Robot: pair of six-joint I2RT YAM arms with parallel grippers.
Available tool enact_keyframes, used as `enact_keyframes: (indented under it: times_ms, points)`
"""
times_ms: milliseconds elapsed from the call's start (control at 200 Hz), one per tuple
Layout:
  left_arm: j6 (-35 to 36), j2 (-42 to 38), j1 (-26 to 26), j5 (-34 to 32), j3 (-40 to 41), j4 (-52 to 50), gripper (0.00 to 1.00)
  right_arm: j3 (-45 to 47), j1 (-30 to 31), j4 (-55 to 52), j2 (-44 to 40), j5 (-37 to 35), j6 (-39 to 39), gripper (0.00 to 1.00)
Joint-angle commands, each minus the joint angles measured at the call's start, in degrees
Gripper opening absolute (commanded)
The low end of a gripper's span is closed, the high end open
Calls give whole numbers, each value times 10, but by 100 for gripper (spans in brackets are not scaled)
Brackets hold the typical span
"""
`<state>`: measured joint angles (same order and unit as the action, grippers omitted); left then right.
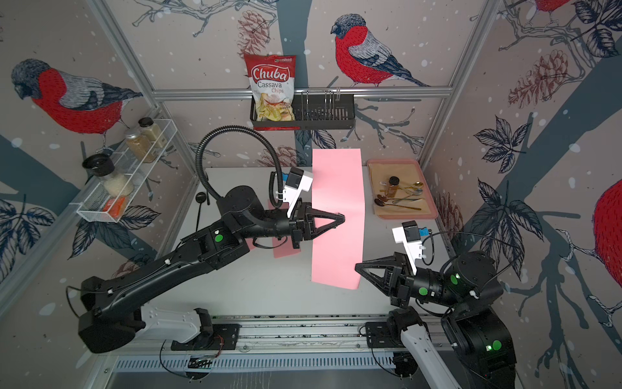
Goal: Fold the rectangular paper in half along the long edge
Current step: Fold the paper.
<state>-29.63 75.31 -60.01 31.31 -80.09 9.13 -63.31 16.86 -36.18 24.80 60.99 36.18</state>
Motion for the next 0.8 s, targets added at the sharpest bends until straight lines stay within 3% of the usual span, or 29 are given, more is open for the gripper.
enact_keyframes:
  times_ms: [0,60,105,165,195,330,420,505,575,625,650,735,795]
  points:
    - [11,-4,2,-13,-6,5,0,1,0,-8,0,7,-5,8]
    - [11,-3,2,-13,-7,5,0,3,0,-6,-3,10,-4,0]
    - [12,0,2,-12,-8,5,0,4,0,-7,-5,11,-1,0]
    - [11,2,3,-9,-11,5,0,-1,0,-20,-5,1,-5,15]
    - [11,3,4,-9,-11,5,0,-2,0,-24,-6,0,-7,17]
    - [12,5,5,-8,-14,4,0,1,-1,-24,-11,8,-4,2]
    - [11,2,6,-13,-12,8,0,1,-2,-27,-10,4,-4,15]
    - [12,3,8,-13,-14,5,0,3,-2,-25,-11,10,-5,0]
    - [13,4,9,-14,-16,1,0,0,-1,-26,-12,8,-5,0]
    - [13,4,9,-14,-16,1,0,-1,-1,-31,-10,1,-7,14]
    - [13,3,10,-14,-16,1,0,1,-1,-33,-10,1,-7,16]
    - [14,2,11,-15,-17,0,0,8,-1,-31,-12,7,-7,0]
    - [15,1,14,-18,-18,-2,0,6,-1,-32,-15,7,-7,0]
